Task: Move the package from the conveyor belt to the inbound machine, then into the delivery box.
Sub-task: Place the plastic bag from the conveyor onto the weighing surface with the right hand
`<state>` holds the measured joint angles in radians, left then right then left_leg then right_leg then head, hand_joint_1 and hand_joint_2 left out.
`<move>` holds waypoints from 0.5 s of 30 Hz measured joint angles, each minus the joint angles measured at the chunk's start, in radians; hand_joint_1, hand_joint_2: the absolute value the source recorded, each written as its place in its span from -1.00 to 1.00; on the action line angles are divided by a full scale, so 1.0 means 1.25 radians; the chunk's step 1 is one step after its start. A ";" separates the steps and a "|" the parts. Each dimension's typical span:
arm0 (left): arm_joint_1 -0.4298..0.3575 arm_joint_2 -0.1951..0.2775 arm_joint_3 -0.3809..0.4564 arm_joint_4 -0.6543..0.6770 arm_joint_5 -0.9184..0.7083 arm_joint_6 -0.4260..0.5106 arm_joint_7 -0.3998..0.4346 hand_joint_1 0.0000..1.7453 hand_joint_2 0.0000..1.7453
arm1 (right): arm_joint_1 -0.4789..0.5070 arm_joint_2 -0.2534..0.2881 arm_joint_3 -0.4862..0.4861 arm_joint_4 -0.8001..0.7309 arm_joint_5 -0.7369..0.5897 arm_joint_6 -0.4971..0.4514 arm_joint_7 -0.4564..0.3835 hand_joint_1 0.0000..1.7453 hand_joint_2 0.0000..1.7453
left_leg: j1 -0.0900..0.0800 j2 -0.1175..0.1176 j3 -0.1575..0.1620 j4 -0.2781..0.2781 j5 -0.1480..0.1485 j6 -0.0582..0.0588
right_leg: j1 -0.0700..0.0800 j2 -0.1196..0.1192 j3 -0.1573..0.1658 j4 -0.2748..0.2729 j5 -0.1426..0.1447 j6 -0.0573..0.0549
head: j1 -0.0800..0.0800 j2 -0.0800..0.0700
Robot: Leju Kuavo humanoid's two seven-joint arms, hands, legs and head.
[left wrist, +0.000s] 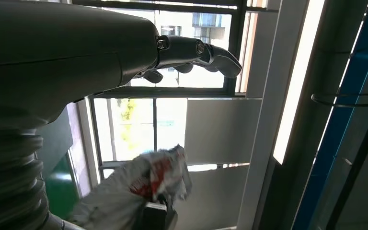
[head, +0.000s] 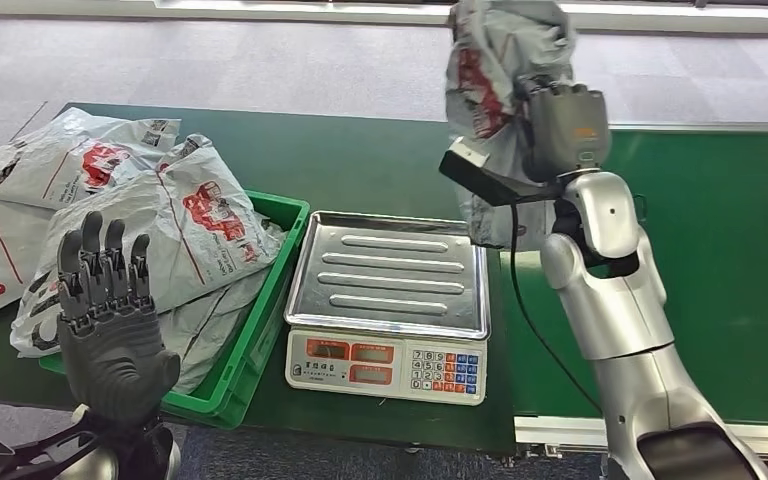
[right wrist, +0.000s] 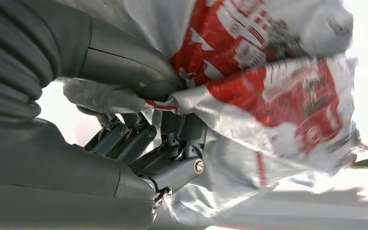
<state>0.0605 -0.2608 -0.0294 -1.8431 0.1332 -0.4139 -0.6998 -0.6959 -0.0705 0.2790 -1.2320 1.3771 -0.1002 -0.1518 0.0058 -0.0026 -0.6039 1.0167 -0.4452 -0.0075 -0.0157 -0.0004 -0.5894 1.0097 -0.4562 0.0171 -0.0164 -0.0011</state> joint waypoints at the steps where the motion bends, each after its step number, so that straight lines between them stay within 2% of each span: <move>1: -0.009 0.000 -0.001 0.010 0.000 -0.008 0.000 -1.00 1.00 | -0.002 0.022 0.026 0.021 -0.037 0.018 -0.053 1.00 1.00 | 0.000 0.001 0.000 0.000 0.000 0.000 | 0.000 0.001 0.000 0.000 0.000 0.000 | 0.000 0.000; 3: -0.023 0.000 -0.003 0.031 -0.001 -0.018 0.000 -1.00 1.00 | -0.003 0.063 0.082 0.070 -0.090 0.031 -0.122 1.00 1.00 | 0.001 0.001 0.001 0.000 0.001 -0.001 | 0.001 0.001 0.000 0.000 0.000 -0.001 | 0.000 0.000; 5: -0.029 0.001 -0.006 0.046 -0.003 -0.021 0.000 -1.00 1.00 | -0.002 0.103 0.135 0.123 -0.118 0.031 -0.154 1.00 1.00 | 0.002 0.001 0.000 0.000 0.001 -0.001 | 0.002 0.000 -0.001 0.000 0.000 -0.001 | 0.000 0.000; 8: -0.030 0.001 -0.010 0.059 -0.004 -0.023 0.000 -1.00 1.00 | -0.002 0.143 0.196 0.189 -0.135 0.021 -0.169 1.00 1.00 | 0.002 0.000 0.000 -0.001 0.001 -0.002 | 0.002 0.000 -0.001 0.000 0.000 -0.002 | 0.000 0.000; 12: -0.030 0.001 -0.011 0.064 -0.005 -0.032 0.000 -1.00 1.00 | -0.002 0.161 0.246 0.242 -0.145 0.012 -0.172 1.00 1.00 | 0.002 0.000 -0.001 0.000 0.001 -0.002 | 0.002 0.000 -0.001 0.000 0.000 -0.002 | 0.000 0.000; 15: -0.030 0.001 -0.011 0.065 -0.006 -0.033 0.000 -1.00 1.00 | -0.002 0.166 0.265 0.264 -0.149 0.010 -0.173 -0.47 1.00 | 0.002 0.000 -0.001 0.000 0.001 -0.002 | 0.001 0.000 -0.001 0.000 0.000 -0.002 | 0.000 0.000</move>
<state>0.0225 -0.2590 -0.0427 -1.7621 0.1256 -0.4555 -0.7000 -0.6980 0.1374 0.6108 -0.9025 1.1912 -0.0879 -0.3677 0.0080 -0.0027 -0.6053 1.0163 -0.4443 -0.0098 -0.0139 -0.0005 -0.5909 1.0096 -0.4566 0.0151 -0.0164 -0.0011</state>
